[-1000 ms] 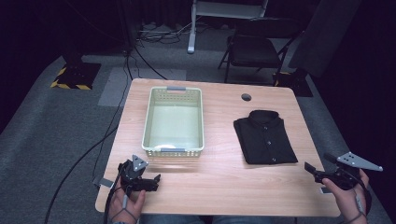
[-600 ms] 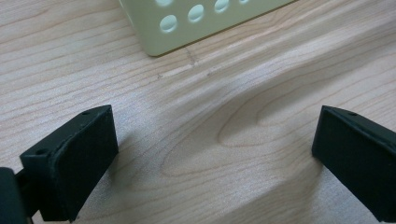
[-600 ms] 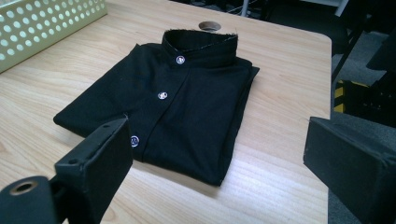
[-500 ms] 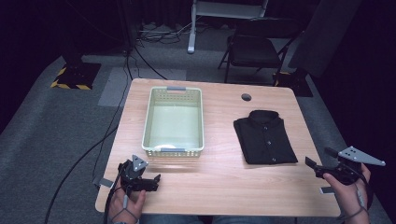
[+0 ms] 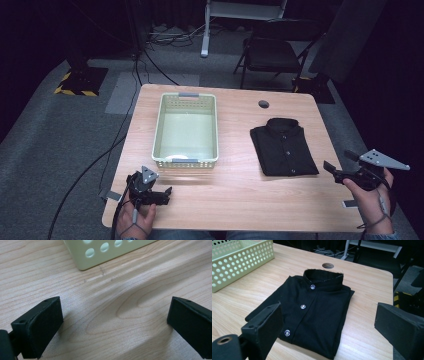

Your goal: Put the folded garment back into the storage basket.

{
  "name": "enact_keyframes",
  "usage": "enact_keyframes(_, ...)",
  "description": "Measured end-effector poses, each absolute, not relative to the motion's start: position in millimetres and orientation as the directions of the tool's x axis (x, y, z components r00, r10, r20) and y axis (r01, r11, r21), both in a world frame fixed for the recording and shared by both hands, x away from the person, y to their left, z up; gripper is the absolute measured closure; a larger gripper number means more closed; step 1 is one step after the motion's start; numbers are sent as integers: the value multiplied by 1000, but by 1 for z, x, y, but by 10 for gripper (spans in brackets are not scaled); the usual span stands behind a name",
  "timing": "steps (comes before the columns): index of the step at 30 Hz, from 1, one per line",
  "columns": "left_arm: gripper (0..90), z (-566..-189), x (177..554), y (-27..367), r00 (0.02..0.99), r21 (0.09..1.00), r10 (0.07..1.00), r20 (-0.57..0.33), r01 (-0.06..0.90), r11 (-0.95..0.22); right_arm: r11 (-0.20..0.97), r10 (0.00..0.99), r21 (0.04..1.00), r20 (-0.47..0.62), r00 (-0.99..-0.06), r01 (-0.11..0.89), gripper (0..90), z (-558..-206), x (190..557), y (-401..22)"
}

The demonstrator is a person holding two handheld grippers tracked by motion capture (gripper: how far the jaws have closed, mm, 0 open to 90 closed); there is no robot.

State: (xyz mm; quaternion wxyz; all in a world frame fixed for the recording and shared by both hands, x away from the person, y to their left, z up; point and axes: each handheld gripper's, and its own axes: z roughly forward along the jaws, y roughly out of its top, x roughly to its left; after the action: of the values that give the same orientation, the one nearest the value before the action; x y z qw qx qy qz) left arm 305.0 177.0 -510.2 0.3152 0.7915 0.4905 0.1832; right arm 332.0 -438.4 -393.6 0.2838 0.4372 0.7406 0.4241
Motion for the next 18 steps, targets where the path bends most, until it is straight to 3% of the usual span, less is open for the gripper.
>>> enact_keyframes(18,4,-510,305,177,453,678,891,-20,661,-321,269,889,880,-70,-453,392,80,-381,355,-425)
